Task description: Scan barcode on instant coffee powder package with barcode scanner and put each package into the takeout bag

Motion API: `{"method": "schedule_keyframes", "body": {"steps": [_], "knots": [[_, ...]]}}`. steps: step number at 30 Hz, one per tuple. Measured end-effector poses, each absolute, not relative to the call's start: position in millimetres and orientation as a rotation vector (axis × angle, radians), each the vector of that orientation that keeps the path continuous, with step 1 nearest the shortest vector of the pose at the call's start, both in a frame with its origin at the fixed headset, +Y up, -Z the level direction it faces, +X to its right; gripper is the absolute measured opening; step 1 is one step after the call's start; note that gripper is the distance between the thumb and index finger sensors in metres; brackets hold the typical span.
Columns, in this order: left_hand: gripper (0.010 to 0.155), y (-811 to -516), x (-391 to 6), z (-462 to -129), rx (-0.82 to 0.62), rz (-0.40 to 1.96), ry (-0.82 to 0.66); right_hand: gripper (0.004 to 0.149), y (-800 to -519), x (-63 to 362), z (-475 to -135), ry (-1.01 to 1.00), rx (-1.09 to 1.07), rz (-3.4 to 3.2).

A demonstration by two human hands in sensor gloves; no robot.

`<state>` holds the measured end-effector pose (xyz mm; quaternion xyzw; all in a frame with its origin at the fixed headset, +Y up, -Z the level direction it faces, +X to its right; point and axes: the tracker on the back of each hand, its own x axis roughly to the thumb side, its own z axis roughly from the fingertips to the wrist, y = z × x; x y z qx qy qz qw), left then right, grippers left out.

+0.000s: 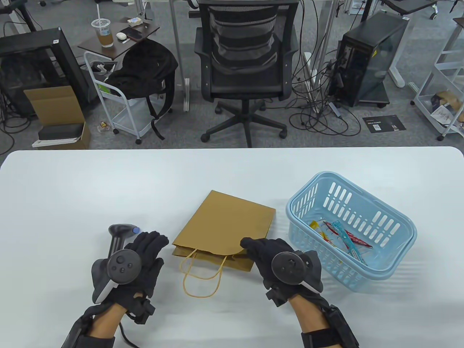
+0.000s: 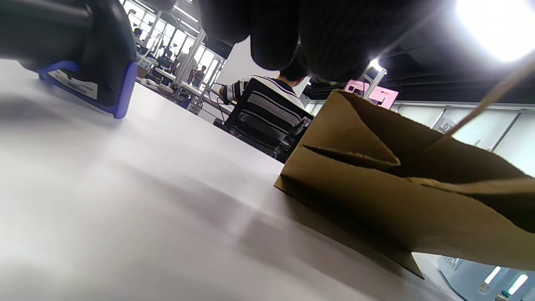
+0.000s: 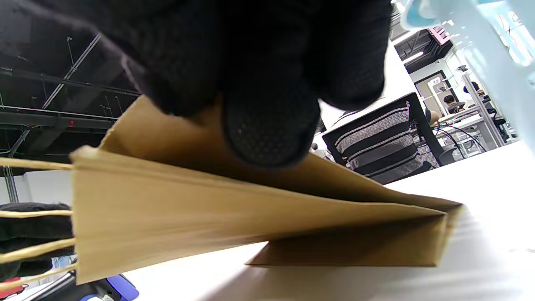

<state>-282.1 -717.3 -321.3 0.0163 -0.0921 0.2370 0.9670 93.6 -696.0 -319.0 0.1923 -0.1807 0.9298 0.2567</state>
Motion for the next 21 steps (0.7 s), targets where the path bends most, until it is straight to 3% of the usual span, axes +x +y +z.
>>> {"method": "schedule_keyframes", "body": {"steps": [5,16,21], "knots": [[0.071,-714.6,-282.9,-320.5,0.038,0.54,-0.24,0.039,-693.0,98.2,-317.2,-0.532,0.495,2.438],[0.067,-712.1,-274.6,-314.7,0.061,0.581,-0.332,0.038,-690.6,101.0,-313.9,-0.575,0.484,2.37],[0.076,-709.2,-279.2,-313.3,0.135,0.61,-0.294,0.039,-691.0,101.9,-313.9,-0.573,0.48,2.376]]}}
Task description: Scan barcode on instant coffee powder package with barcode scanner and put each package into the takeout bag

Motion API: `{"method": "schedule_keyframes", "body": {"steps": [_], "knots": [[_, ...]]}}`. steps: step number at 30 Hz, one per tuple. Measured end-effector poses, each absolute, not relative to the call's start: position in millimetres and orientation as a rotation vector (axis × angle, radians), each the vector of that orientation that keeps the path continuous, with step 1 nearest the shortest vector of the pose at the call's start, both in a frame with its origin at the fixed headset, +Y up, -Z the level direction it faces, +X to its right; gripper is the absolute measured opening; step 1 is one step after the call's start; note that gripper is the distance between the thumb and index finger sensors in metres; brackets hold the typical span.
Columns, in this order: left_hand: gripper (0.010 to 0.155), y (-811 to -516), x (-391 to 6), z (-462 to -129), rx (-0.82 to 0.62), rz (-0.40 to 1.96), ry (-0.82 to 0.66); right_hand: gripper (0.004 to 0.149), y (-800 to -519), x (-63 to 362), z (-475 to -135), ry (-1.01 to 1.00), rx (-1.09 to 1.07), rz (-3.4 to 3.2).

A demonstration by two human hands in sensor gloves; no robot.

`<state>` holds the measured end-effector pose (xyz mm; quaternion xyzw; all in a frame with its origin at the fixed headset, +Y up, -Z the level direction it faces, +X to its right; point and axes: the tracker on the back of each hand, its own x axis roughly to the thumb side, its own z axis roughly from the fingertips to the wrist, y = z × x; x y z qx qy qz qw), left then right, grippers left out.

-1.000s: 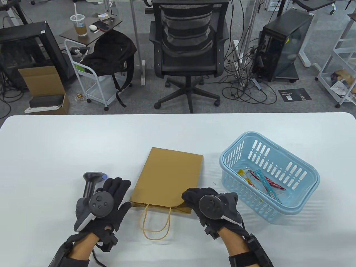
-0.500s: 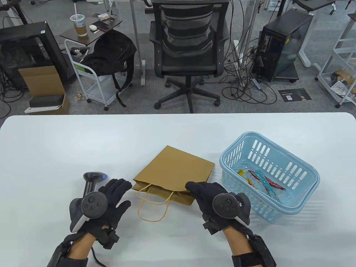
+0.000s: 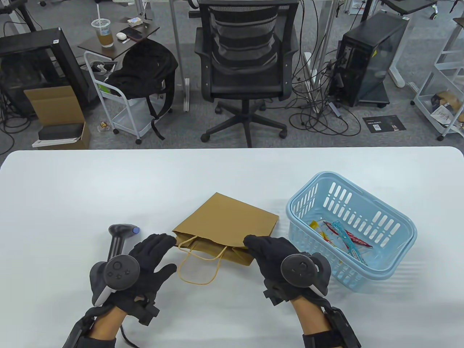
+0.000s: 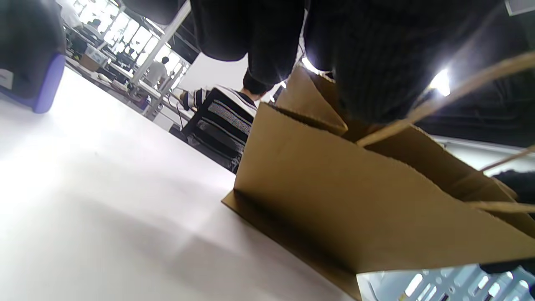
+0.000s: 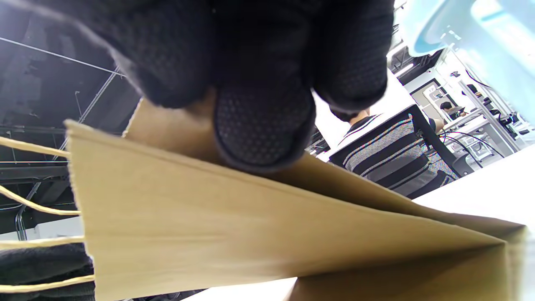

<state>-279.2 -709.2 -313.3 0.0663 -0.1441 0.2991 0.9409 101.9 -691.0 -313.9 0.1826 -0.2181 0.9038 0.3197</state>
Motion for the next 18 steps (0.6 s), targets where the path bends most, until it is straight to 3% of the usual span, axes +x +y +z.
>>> {"method": "schedule_keyframes", "body": {"steps": [18], "knots": [[0.065,-703.3,-281.5,-308.4,0.23,0.637,-0.296,0.039,-685.0,99.8,-307.1,-0.6,0.514,2.322]]}}
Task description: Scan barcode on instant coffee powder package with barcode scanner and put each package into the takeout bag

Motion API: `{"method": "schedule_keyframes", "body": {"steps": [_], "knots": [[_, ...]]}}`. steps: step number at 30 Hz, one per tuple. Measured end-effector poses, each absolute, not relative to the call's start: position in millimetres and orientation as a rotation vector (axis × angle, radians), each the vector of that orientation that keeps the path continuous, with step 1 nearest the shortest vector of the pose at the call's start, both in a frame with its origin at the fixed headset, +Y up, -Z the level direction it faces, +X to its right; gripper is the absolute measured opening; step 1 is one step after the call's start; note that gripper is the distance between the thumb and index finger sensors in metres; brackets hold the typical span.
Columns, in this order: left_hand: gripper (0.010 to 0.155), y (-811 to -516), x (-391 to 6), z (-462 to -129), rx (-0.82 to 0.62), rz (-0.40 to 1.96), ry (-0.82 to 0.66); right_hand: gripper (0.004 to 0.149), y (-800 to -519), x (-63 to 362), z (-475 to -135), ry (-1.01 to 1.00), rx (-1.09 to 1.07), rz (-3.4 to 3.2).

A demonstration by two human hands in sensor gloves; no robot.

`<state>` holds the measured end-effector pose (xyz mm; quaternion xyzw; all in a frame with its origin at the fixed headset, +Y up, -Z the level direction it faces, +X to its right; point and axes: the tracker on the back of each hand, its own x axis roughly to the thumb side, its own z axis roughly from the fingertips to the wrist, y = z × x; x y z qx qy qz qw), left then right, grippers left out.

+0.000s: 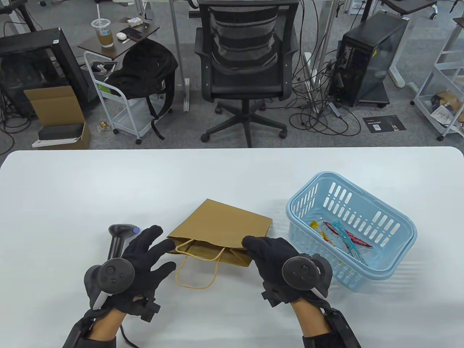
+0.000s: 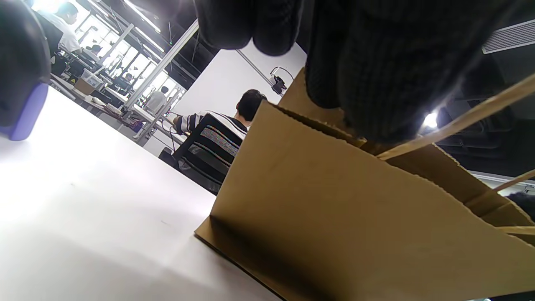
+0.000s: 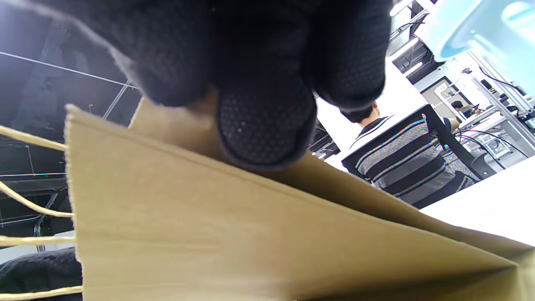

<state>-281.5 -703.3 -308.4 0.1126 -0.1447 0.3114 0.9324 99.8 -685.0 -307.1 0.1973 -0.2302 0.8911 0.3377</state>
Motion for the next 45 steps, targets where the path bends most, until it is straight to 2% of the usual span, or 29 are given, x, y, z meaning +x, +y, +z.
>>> {"method": "schedule_keyframes", "body": {"steps": [7,16,45], "knots": [[0.059,-704,-282,-309,0.239,0.65,-0.304,0.039,-683,102,-306,-0.617,0.507,2.303],[0.062,-703,-282,-308,0.239,0.684,-0.317,0.039,-682,105,-306,-0.633,0.49,2.278],[0.054,-702,-283,-309,0.23,0.704,-0.326,0.039,-677,113,-304,-0.648,0.454,2.149]]}}
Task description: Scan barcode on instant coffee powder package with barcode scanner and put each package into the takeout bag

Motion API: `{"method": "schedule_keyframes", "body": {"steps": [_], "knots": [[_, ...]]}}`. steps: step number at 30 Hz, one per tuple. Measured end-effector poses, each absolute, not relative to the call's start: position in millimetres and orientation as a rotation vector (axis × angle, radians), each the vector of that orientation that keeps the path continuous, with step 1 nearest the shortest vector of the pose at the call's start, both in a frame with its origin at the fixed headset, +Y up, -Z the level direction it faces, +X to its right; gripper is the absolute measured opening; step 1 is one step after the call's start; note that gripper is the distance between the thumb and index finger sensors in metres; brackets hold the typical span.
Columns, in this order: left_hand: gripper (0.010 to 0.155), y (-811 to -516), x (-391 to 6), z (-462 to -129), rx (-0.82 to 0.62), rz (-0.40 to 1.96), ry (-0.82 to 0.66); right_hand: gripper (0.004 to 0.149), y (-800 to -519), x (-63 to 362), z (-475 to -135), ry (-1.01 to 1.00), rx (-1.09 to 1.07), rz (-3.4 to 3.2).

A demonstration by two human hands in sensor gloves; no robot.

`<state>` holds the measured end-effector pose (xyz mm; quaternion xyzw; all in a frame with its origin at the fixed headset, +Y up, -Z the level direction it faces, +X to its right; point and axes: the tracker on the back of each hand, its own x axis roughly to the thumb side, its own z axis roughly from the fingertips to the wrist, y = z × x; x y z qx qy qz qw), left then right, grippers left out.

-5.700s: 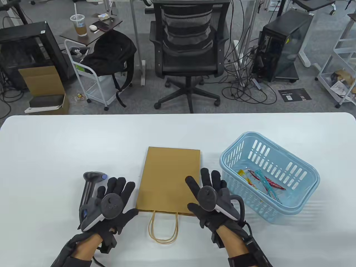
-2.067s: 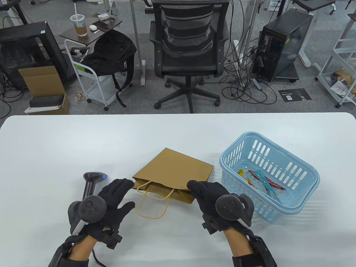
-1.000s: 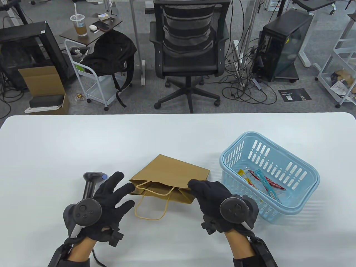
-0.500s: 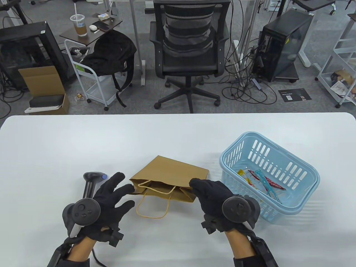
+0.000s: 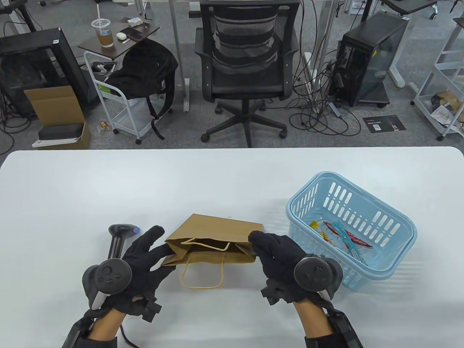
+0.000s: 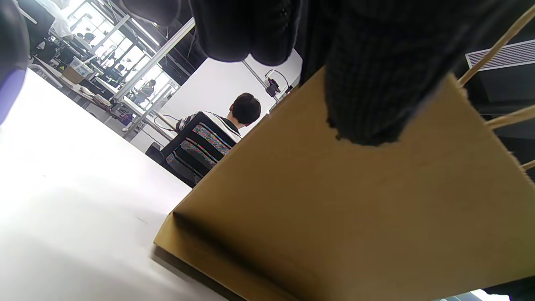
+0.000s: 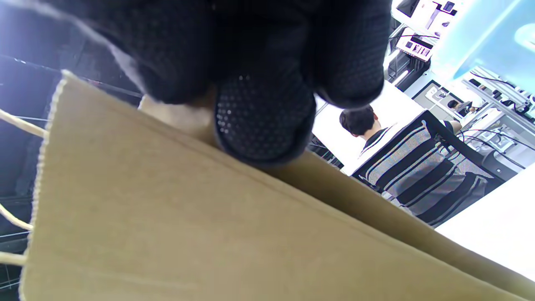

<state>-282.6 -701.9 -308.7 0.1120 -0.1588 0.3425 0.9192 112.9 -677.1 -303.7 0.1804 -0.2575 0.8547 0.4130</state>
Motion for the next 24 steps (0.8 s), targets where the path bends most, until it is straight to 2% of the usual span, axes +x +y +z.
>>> {"method": "schedule_keyframes", "body": {"steps": [24], "knots": [[0.049,-704,-281,-310,0.194,0.71,-0.306,0.04,-662,118,-295,-0.604,0.455,1.898]]}}
